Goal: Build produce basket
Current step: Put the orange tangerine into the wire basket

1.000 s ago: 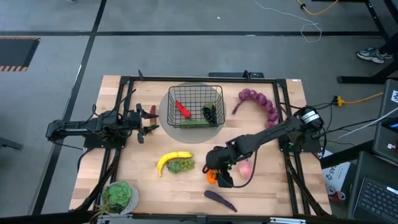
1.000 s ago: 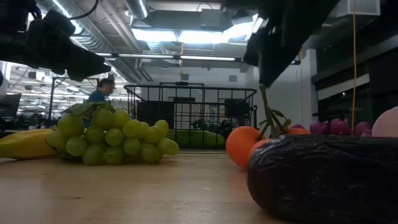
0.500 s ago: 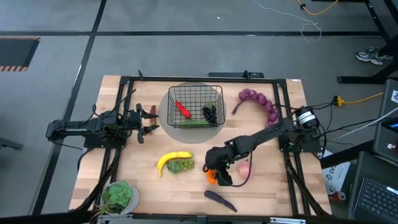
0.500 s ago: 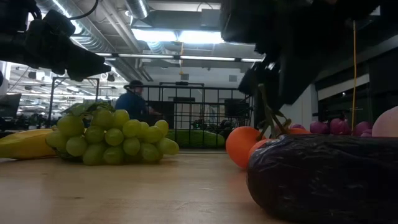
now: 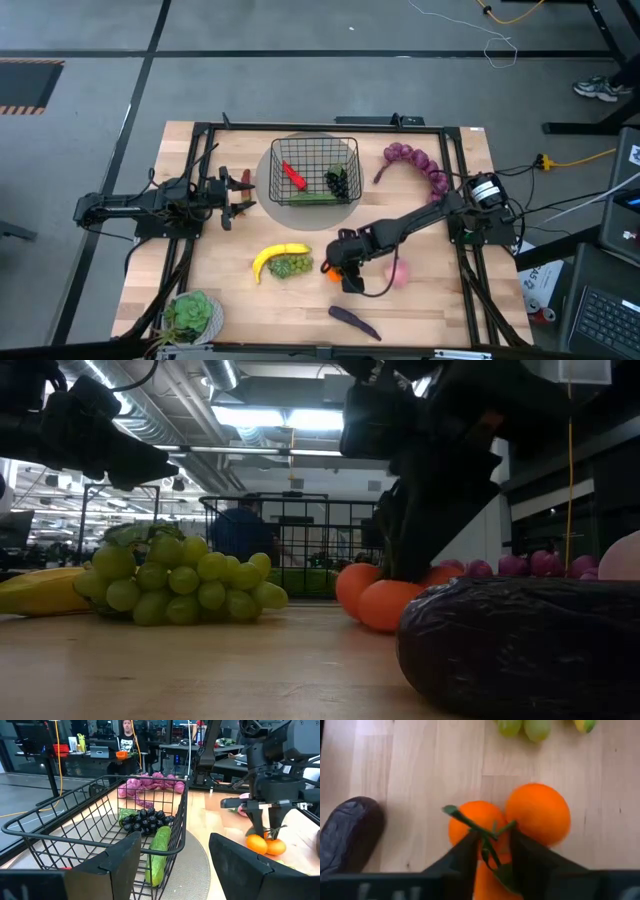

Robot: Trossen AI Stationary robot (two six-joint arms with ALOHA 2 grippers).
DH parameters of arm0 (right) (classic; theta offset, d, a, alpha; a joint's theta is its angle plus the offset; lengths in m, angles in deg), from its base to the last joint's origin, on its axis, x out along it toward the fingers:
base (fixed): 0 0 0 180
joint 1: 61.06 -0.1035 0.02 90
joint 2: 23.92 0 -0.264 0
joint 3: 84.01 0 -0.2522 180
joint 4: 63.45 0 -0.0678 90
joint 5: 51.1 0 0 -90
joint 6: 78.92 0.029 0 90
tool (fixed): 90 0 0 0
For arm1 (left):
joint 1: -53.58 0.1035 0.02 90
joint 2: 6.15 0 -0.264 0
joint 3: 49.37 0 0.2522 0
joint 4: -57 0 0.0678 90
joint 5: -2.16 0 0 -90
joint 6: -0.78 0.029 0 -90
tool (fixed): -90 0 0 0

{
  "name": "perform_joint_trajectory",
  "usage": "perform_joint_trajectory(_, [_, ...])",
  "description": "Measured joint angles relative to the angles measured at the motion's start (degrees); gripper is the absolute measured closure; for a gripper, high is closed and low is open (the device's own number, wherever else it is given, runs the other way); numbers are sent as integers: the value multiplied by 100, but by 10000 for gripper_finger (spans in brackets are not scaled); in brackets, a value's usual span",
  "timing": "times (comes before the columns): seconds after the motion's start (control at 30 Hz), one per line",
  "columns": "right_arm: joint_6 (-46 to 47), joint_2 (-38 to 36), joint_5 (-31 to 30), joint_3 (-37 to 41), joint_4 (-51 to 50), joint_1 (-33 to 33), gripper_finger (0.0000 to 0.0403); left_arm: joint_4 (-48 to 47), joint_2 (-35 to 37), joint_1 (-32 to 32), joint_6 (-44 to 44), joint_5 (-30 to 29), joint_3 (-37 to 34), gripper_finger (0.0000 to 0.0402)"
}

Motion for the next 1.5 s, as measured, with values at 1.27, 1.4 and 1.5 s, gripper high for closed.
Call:
perform_joint_trajectory(1.27, [-1332,-61,-2860,-3051,-3061,225,401,0,1,1,0,1,0,172])
perform_joint_trajectory(1.4, [-1647,-63,-3128,-3756,-3248,586,401,0,1,2,0,2,0,172])
perform_joint_trajectory(1.5, [-1921,-63,-3123,-4160,-3237,968,401,0,-2,0,0,0,0,172])
